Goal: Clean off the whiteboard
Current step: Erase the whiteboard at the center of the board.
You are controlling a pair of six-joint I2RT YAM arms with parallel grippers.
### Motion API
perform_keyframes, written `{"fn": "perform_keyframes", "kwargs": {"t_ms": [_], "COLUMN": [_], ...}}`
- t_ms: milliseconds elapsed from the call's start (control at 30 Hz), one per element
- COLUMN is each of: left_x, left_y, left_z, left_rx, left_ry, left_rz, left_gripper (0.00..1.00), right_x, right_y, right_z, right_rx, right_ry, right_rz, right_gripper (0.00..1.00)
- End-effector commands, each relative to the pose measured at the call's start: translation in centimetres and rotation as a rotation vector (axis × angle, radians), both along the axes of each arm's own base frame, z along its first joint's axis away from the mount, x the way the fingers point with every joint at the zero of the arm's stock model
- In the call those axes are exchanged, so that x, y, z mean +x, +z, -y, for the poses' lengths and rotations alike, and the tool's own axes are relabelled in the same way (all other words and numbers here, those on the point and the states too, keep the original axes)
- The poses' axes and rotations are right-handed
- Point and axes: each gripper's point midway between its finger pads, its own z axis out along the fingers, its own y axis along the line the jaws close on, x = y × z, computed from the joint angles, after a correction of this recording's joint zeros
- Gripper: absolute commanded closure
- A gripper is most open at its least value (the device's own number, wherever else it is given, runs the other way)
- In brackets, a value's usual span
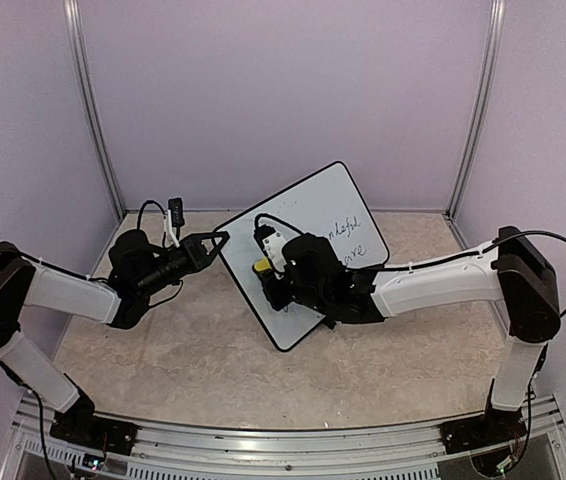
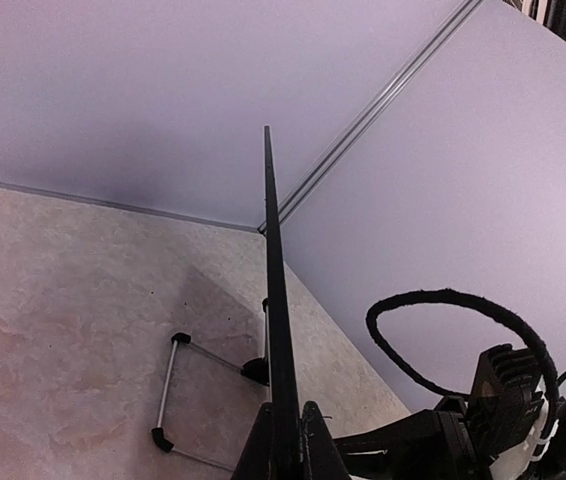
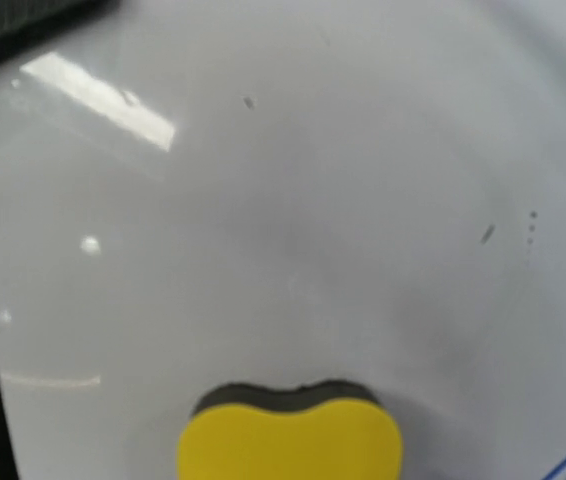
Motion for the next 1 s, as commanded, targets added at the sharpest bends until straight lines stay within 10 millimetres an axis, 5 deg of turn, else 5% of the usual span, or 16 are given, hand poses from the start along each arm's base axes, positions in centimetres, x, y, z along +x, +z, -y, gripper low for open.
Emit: {"fn": "perform_keyframes", "kwargs": {"t_ms": [0, 267, 433, 633, 967], "left_x": [-3.2, -3.3, -3.3, -3.3, -3.3], "left_y": [3.5, 3.5, 3.6, 3.7, 3.7], "left_z": [2.3, 2.2, 2.2, 2.2, 2.3], "left_rx": [-0.037, -0.037, -0.038, -0.039, -0.04], "left_ry": [-0.149, -0.15, -0.152, -0.152, -0.154], "left_rz": [0.14, 0.14, 0.141, 0.144, 0.143], "left_gripper": [1.0, 1.0, 1.0, 1.0, 1.0], "right_x": [-2.3, -4.3, -4.4, -3.4, 0.9], "right_y": [-5.1, -8.5, -8.7, -7.0, -2.6], "right_z": [1.1, 3.6, 4.3, 3.6, 3.9], "right_rx": [-0.131, -0.199, -0.192, -0.187, -0.138], "right_ry": [0.028, -0.011, -0.03, -0.037, -0.077], "right_rz": [-0.052, -0.116, -0.123, -0.063, 0.016], "right_gripper": [1.0, 1.0, 1.0, 1.0, 1.0]}}
